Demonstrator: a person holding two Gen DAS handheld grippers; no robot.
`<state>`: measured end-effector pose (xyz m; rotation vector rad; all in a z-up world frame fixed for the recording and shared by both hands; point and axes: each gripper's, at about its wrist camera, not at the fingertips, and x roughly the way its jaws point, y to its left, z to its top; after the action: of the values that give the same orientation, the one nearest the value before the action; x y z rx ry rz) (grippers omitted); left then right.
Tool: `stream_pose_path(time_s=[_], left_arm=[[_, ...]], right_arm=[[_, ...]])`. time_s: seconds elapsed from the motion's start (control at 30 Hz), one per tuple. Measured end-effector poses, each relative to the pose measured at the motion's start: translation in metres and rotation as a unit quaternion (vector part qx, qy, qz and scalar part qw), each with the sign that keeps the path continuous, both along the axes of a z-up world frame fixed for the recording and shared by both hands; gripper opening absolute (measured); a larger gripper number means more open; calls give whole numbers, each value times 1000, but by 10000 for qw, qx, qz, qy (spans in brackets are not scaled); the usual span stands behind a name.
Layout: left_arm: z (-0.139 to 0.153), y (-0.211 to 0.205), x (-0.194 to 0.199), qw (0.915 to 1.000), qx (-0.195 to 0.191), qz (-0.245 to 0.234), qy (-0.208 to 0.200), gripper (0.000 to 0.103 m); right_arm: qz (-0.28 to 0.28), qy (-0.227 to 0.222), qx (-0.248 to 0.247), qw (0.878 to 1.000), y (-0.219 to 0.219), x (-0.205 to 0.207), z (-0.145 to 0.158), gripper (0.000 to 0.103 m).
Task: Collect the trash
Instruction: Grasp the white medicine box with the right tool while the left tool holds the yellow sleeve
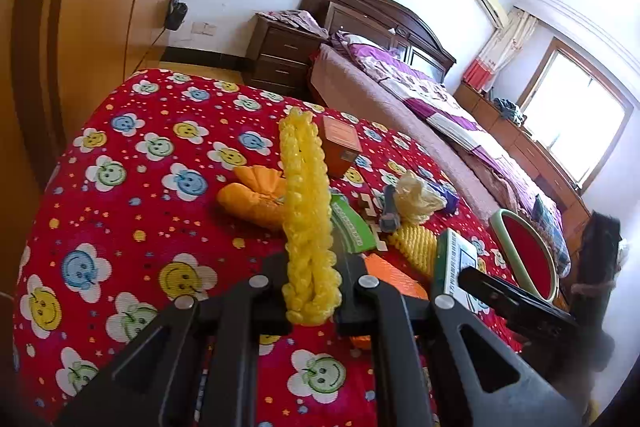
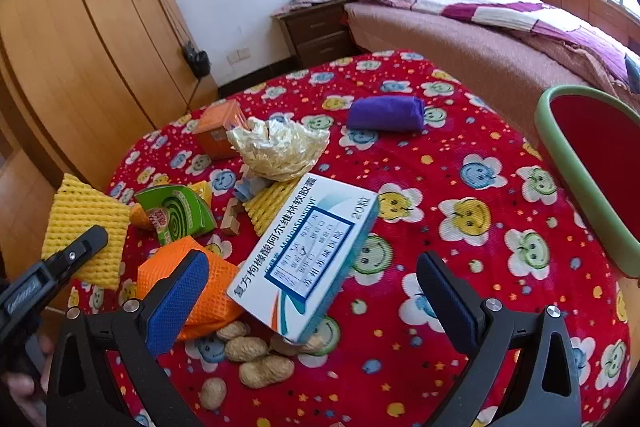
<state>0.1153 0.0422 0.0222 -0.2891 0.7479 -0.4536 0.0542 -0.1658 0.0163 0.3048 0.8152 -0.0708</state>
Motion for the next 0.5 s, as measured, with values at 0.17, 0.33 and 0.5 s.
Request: stream_pose_path(time_s=[0.17, 0.33, 0.5], left_arm=[[-1, -11, -3, 9997, 78, -209, -19, 12], [3, -16, -8, 9997, 89, -213, -111, 12], [12, -14, -17, 9997, 24, -166, -191, 12]], right_arm=[[35, 258, -99, 9996, 7, 7, -8, 93], [211, 348, -251, 9989, 9, 4, -14, 57], [243, 116, -292, 9992, 7, -9, -5, 56]])
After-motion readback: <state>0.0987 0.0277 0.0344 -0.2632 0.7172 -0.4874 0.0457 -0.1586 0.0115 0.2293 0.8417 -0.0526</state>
